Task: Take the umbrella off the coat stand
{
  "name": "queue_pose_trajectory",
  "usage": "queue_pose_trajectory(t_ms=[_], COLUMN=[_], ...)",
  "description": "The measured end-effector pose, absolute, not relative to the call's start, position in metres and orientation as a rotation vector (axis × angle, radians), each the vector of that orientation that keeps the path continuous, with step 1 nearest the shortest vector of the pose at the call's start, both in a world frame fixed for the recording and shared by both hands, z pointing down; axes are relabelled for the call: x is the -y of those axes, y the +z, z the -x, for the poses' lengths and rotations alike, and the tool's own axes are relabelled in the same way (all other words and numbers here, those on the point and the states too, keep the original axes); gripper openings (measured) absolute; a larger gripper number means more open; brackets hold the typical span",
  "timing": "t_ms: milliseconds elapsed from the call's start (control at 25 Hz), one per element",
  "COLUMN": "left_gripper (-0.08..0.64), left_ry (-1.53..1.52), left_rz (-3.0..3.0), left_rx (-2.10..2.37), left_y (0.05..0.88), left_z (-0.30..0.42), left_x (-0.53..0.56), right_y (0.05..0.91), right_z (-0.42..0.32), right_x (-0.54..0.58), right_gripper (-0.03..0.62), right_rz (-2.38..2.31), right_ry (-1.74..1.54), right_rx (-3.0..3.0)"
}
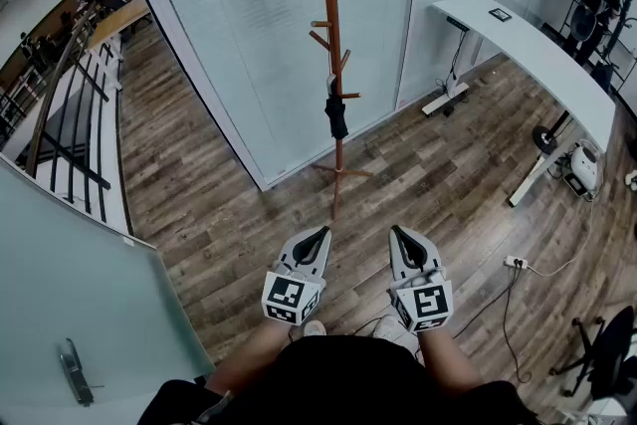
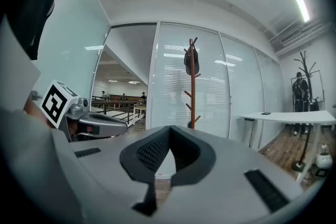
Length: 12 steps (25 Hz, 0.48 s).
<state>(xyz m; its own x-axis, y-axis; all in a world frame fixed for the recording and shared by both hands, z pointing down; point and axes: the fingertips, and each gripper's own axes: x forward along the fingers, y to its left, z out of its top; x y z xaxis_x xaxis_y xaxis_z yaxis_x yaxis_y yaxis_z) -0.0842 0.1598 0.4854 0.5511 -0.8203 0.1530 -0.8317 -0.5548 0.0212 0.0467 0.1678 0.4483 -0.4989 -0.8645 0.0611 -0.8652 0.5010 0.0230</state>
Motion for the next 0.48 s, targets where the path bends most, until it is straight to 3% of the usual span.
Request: queue_pose_trajectory(t_ms=[480], left_gripper=[0.012], left_ry=[0.174], left_rz=[-2.646], left_rx=[1.423], left_y=[0.4947], left_z=[0.0800], left_x=[-0.1671], right_y=[0.4572], right_z=[-0.0532], right_x=[-0.1709], right_gripper=[0.006], right_rz=[-1.551], right_ry=[0.023], right_rx=[2.671])
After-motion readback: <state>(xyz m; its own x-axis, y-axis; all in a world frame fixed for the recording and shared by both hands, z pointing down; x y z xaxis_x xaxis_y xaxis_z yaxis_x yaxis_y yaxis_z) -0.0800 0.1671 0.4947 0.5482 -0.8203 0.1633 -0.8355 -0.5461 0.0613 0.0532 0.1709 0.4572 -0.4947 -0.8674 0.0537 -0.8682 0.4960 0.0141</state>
